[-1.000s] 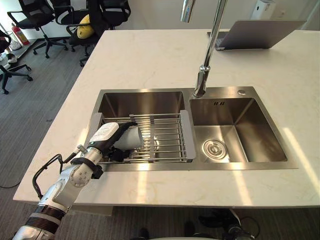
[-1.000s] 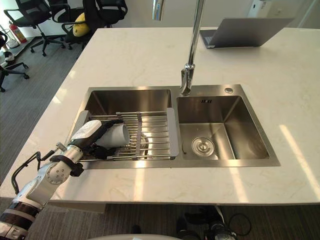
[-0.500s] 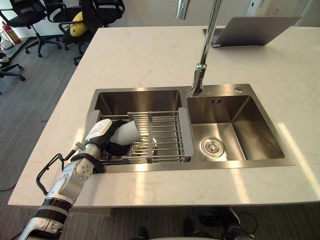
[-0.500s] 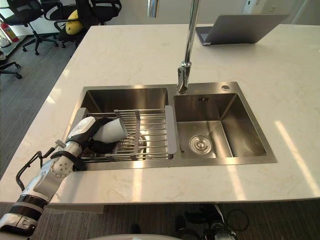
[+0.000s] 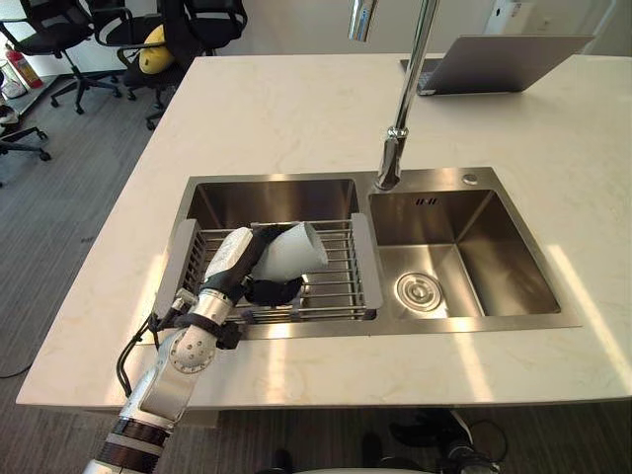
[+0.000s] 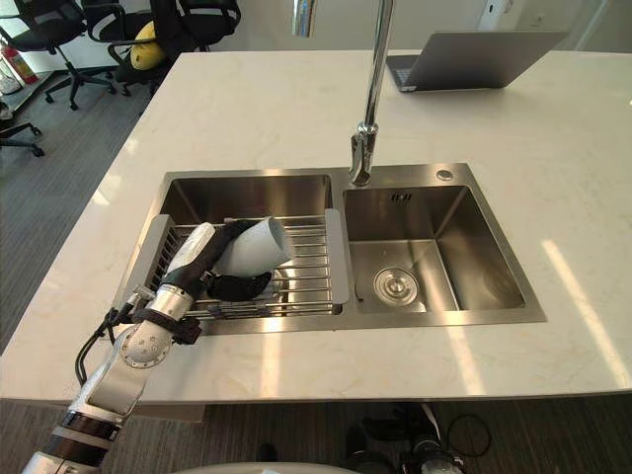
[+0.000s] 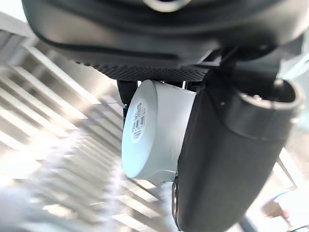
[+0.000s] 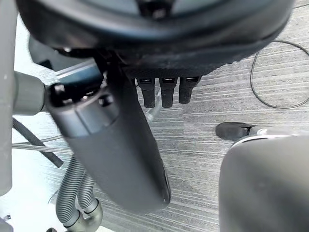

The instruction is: Walk over to the sink, pick up the cup, carry it to the dishwasher, place the cup inside the dishwasher, then close the dishwasher door

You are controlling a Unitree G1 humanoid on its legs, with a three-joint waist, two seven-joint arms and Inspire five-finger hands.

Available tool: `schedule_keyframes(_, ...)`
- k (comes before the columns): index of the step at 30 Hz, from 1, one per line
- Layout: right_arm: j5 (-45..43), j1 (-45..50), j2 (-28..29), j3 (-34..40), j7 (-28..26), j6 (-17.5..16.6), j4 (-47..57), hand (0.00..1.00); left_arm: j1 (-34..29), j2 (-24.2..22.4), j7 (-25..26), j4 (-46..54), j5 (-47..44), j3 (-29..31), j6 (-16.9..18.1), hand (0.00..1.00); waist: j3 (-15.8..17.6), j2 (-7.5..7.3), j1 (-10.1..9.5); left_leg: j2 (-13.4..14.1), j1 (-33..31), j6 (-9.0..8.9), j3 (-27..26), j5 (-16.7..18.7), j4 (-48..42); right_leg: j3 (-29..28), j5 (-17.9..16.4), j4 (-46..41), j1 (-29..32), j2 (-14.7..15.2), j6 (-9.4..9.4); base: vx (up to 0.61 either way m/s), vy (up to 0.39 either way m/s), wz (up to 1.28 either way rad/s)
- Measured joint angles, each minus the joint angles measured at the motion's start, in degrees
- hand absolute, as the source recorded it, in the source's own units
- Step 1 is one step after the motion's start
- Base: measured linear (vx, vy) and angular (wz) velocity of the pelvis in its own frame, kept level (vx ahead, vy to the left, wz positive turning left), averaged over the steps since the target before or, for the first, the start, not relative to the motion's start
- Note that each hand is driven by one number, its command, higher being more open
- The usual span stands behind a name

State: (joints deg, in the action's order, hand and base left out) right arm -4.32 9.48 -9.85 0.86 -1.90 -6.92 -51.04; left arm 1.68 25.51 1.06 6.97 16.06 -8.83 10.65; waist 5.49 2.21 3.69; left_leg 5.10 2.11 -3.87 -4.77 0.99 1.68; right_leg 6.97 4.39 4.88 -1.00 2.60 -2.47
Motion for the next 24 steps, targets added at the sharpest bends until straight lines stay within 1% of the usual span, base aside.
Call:
schedule_keyframes(4, 0.0, 0.2, 0.13, 0.16, 0.09, 0.0, -0.02, 0.9, -1.63, -3.57, 2.19, 3.98, -5.08, 0.01, 1.27, 0.3, -0.01, -0.01, -0.21, 0.02, -0.1, 0.08, 0.06, -0.04, -0.12, -0.22, -0.01, 0.0, -0.03, 0.02, 0.0, 0.0, 0.0, 0.0)
schedule_keyframes(6, -0.01, 0.42, 0.26, 0.96, 0.16, 0.02, -0.23, 0.9, -1.73, -7.44, 3.41, 5.01, -10.64, 0.01, 2.11, 0.3, 0.0, -0.01, -0.96, 0.04, -0.28, 0.15, 0.01, 0.12, -0.42, -0.33, -0.03, -0.02, 0.0, 0.01, -0.01, 0.0, 0.0, 0.0)
schedule_keyframes(7, -0.01, 0.47, 0.28, 1.06, 0.27, 0.02, -0.24, 0.9, -1.78, -8.34, 3.76, 5.31, -11.59, 0.02, 2.17, 0.3, -0.01, -0.02, -1.1, 0.06, -0.31, 0.15, -0.02, 0.16, -0.48, -0.36, -0.04, -0.02, 0.01, 0.0, -0.01, 0.0, 0.0, 0.0)
schedule_keyframes(9, -0.09, 0.43, 0.28, 1.09, 0.67, 0.03, -0.3, 0.9, -2.18, -10.51, 4.01, 6.73, -16.89, 0.05, 2.35, 0.3, 0.0, -0.04, -1.25, 0.08, -0.59, 0.19, -0.15, 0.37, -0.81, -0.46, -0.07, -0.04, 0.18, -0.03, -0.01, 0.0, 0.0, 0.0)
schedule_keyframes(12, -0.33, 0.1, 0.41, 1.09, 0.82, 0.05, -0.28, 0.9, -3.42, -11.0, 3.9, 6.69, -22.21, 0.09, 3.2, 0.3, -0.03, -0.03, -1.18, 0.11, -0.46, 0.18, -0.42, 0.45, -0.77, -0.66, -0.07, -0.05, 0.21, -0.08, -0.01, 0.0, 0.0, -0.05)
schedule_keyframes(16, -1.12, 0.0, 0.55, 1.19, 1.15, 0.05, -0.22, 0.9, -7.75, -12.65, 3.58, 6.63, -30.05, 1.04, 3.2, 0.3, -0.05, -0.05, -1.24, 0.12, -0.18, 0.17, -0.92, 0.67, -0.83, -1.21, -0.09, -0.38, 0.32, -0.08, -0.02, 0.0, 0.001, -0.06)
schedule_keyframes(21, -1.26, 0.2, 1.09, 1.45, 1.7, 0.05, -0.21, 0.9, -12.18, -14.05, 3.26, 6.61, -33.05, 2.13, 3.19, 0.3, -0.33, -0.11, -1.43, 0.22, -0.29, 0.27, -2.1, 1.49, -2.32, -2.34, -0.12, -1.28, 0.84, -0.07, -0.06, -0.03, 0.009, -0.13)
schedule_keyframes(24, -1.46, 0.38, 1.14, 1.68, 2.02, 0.07, -0.22, 0.9, -13.44, -15.19, 2.32, 6.61, -33.16, 2.11, 3.19, 0.3, -0.45, -0.21, -1.43, 0.19, -0.47, 0.31, -2.13, 1.54, -2.8, -2.35, -0.28, -1.97, 1.14, 0.03, -0.18, -0.05, 0.004, -0.03)
